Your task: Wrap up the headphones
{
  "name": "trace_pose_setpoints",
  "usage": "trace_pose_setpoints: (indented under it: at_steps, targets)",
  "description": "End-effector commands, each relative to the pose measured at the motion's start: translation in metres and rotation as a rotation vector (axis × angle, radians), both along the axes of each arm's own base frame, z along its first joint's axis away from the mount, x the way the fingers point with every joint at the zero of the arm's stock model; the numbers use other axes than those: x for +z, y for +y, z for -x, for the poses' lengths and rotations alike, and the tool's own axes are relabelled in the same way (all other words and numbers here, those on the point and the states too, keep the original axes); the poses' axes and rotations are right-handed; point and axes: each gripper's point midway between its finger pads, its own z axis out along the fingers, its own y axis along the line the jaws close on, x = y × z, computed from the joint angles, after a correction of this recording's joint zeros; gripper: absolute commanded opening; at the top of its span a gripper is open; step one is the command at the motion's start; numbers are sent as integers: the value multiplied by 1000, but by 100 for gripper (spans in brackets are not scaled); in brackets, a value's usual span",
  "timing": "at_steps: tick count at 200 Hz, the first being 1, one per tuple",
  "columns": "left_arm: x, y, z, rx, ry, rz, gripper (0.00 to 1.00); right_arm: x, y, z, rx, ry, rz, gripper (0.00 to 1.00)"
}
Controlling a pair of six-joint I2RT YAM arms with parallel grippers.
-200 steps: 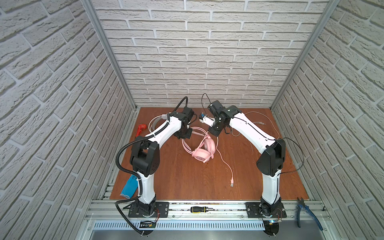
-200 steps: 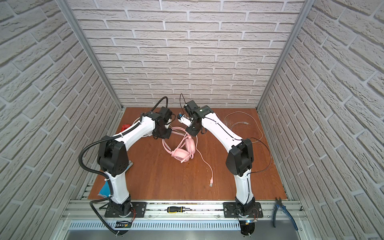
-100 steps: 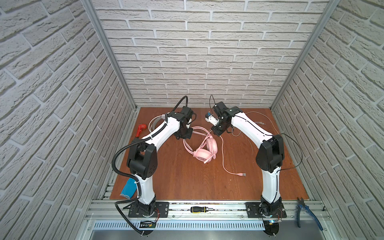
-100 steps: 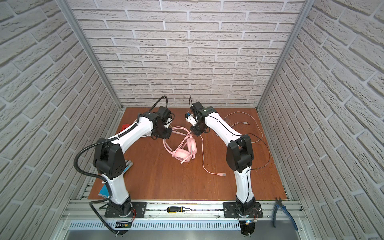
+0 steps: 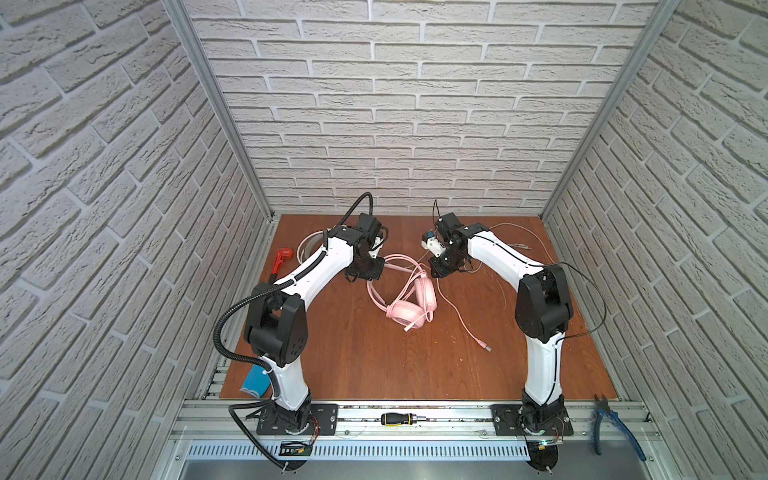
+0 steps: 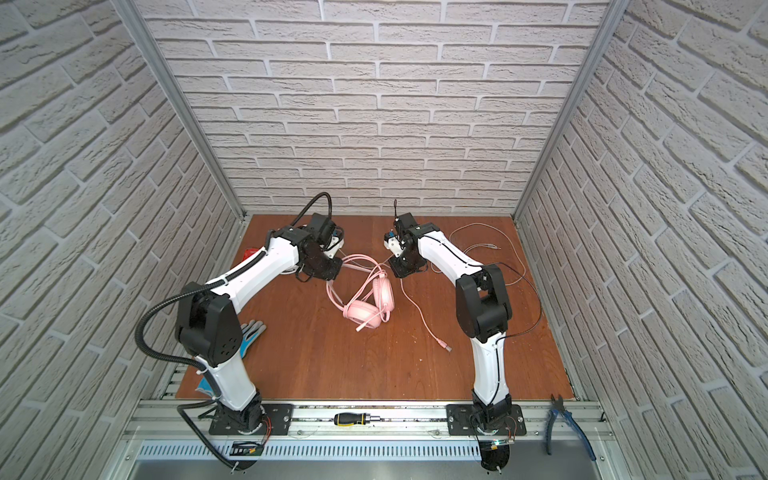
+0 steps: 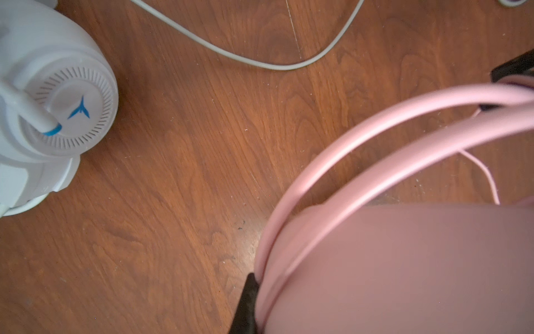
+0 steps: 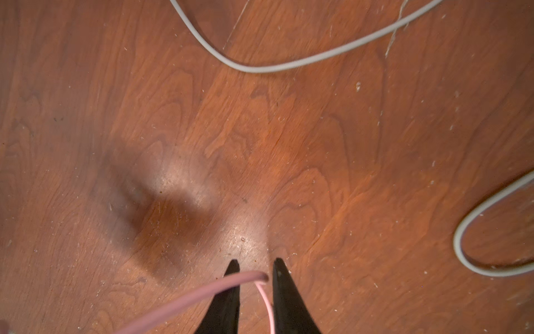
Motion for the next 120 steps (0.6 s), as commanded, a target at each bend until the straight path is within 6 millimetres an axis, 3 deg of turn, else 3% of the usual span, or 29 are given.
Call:
trace_pose_setpoints:
  at_steps: [1,67,120]
  targets:
    - [27,-11,-4,8,-55,126,0,1,9,-3,-32,-4,-78,23]
    - [26,-9,-6,32,-45,159,0,-32,7,15,-71,57,-94,30]
    - [38,-1,-15,108,-71,257,0,-52,4,34,-89,112,-101,30]
